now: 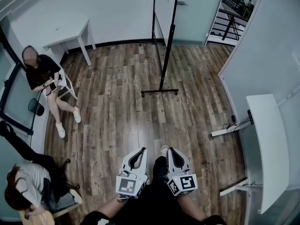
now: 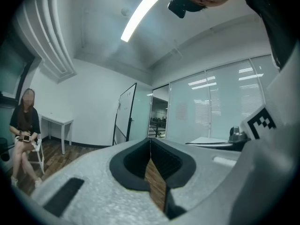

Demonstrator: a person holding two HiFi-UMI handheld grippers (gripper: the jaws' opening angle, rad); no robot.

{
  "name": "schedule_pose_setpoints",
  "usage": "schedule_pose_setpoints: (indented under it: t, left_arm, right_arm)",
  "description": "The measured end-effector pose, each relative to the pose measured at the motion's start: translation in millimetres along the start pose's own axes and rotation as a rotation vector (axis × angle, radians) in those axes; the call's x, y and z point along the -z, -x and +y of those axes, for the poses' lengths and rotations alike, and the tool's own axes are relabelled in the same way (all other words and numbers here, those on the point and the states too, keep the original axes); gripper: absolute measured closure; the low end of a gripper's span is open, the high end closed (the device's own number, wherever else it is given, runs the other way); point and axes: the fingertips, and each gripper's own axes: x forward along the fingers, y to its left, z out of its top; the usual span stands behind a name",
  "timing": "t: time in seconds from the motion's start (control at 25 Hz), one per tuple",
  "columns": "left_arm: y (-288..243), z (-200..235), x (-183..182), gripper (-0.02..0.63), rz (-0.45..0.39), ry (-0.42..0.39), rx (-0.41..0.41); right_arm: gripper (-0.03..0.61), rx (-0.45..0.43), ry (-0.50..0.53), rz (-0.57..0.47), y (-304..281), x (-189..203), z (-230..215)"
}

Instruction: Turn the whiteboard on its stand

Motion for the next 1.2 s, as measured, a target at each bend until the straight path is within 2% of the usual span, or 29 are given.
schedule_pose_setpoints:
  t: [0.2, 0.52, 0.64, 0.96, 1.2]
  left_arm:
    - [-43.8, 12.4, -3.4, 0.597, 0.015, -0.001, 0.017]
    - [-143.0, 20.4, -8.4, 0.597, 0.029, -0.016, 0.019]
    - [-185.4, 26.1, -17.3, 0.597, 0.005, -0.012, -0.019]
    - [-291.9, 26.7, -26.4, 0.597, -0.012, 0.023, -0.028]
    - [-339.5, 31.3, -27.4, 0.597, -0.011, 0.033, -0.051]
  right_arm:
    - [0.565, -0.009, -0.011, 0.008, -39.7, -10.7, -20.0]
    - [0.565, -0.019, -0.006, 0.022, -111.6, -25.7, -88.2]
    - [0.565, -0.034, -0.004, 0.030, -139.5, -32.2, -117.4]
    - [0.565, -0.058, 0.007, 0.053, -209.8, -54.5, -196.9]
    - [0.565, -0.072, 0.002, 0.058, -250.9, -64.2, -235.8]
